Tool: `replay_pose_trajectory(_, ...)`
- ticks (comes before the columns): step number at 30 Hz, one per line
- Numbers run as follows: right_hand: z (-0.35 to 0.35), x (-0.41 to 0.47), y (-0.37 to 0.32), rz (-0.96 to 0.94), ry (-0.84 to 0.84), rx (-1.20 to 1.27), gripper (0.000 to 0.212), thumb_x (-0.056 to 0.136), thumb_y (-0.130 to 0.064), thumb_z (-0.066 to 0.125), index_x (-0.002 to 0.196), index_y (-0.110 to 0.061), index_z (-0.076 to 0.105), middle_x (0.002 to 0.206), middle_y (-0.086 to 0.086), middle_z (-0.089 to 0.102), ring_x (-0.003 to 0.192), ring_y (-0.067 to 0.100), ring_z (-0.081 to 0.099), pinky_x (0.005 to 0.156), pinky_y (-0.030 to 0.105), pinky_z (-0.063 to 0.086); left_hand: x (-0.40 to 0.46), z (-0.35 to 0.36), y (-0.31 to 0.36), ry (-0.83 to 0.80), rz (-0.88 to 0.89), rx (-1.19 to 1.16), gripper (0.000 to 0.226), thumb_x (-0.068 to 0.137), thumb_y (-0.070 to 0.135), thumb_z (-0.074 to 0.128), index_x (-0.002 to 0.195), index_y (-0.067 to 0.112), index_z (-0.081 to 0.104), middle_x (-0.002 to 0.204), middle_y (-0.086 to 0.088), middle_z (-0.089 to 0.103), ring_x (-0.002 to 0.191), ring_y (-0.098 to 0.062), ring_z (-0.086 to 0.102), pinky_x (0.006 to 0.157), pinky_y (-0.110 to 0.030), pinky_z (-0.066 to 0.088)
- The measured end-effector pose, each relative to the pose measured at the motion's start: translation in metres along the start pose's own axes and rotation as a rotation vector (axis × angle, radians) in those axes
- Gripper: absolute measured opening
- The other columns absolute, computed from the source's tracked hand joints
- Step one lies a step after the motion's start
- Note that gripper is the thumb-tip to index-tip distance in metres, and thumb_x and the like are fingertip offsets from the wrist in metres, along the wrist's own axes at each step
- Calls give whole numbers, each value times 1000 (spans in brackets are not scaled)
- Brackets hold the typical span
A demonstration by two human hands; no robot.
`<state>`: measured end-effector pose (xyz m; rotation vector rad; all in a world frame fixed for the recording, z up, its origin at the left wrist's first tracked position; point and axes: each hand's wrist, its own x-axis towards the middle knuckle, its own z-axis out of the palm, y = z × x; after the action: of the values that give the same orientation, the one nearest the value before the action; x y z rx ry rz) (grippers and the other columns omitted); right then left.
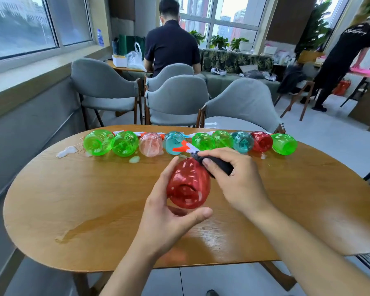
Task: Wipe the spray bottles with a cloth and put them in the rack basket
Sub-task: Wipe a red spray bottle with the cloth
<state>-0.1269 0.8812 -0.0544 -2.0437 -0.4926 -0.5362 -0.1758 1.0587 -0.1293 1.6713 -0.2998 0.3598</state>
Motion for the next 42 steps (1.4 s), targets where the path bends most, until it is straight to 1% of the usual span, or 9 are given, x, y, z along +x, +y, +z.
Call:
replay_pose_trajectory(6, -24, -6, -6, 234, -48, 174, 18, 99, -12, 72, 105, -25, 83, 98, -11, 80, 95, 0, 73, 85, 25, 56, 8, 16, 23, 89, 122, 230, 101, 62, 51, 102, 147, 36, 49, 139, 14, 62, 130, -15, 64, 105, -46, 57)
replay_pose_trajectory(12, -60, -54, -27, -320, 118, -182, 21, 95, -8, 76, 115, -14, 81, 111, -2, 72, 107, 14, 67, 98, 26, 50, 1, 33, 53, 162, 157, 484, 81, 63, 61, 87, 135, 42, 55, 124, 20, 68, 111, -6, 69, 89, -42, 60)
replay_pose_trajectory(20, -69, -73, -40, -557, 31, -372, 22, 95, -8, 76, 115, -15, 81, 109, 5, 71, 101, 26, 62, 91, 35, 53, -8, 55, 89, 158, 240, 745, 81, 63, 65, 59, 139, 36, 60, 126, 15, 66, 100, -25, 72, 71, -36, 53)
replay_pose_trajectory(22, -79, -85, -36, -616, -18, -397, 25, 93, -2, 78, 114, -15, 81, 110, 6, 71, 102, 27, 62, 91, 35, 53, -7, 53, 96, 160, 242, 770, 80, 66, 63, 65, 141, 36, 59, 126, 13, 65, 101, -25, 71, 72, -33, 50)
replay_pose_trajectory(24, -96, -93, -30, -622, 4, -436, 28, 91, 1, 79, 116, -13, 81, 110, 7, 72, 102, 27, 63, 91, 34, 54, -7, 51, 103, 152, 235, 754, 85, 64, 65, 81, 140, 36, 58, 126, 14, 64, 105, -19, 69, 77, -31, 51)
replay_pose_trajectory(30, -128, -81, -34, -479, 244, -453, 23, 95, -7, 79, 117, -12, 80, 106, 6, 71, 97, 25, 63, 88, 36, 53, -18, 78, 121, 87, 264, 762, 90, 60, 73, 79, 139, 37, 56, 118, 16, 59, 99, -12, 65, 76, -33, 56)
replay_pose_trajectory(33, -123, -87, -41, -532, 177, -424, 24, 96, -6, 75, 119, -13, 80, 109, 6, 71, 101, 25, 62, 92, 34, 53, -19, 89, 127, 76, 272, 756, 90, 61, 76, 70, 140, 36, 57, 118, 16, 59, 96, -11, 65, 72, -28, 49)
replay_pose_trajectory(37, -134, -110, -30, -588, 55, -444, 27, 96, -4, 73, 121, -14, 79, 113, 6, 71, 104, 27, 63, 91, 36, 56, -19, 86, 128, 75, 254, 751, 93, 59, 78, 70, 141, 36, 58, 122, 16, 60, 101, -14, 67, 78, -34, 57)
replay_pose_trajectory(42, -156, -94, -25, -438, 267, -453, 24, 94, -7, 78, 118, -13, 80, 106, 4, 71, 98, 24, 64, 85, 39, 55, -22, 101, 134, 36, 263, 770, 92, 59, 72, 87, 139, 38, 56, 118, 18, 57, 99, -7, 62, 76, -30, 56)
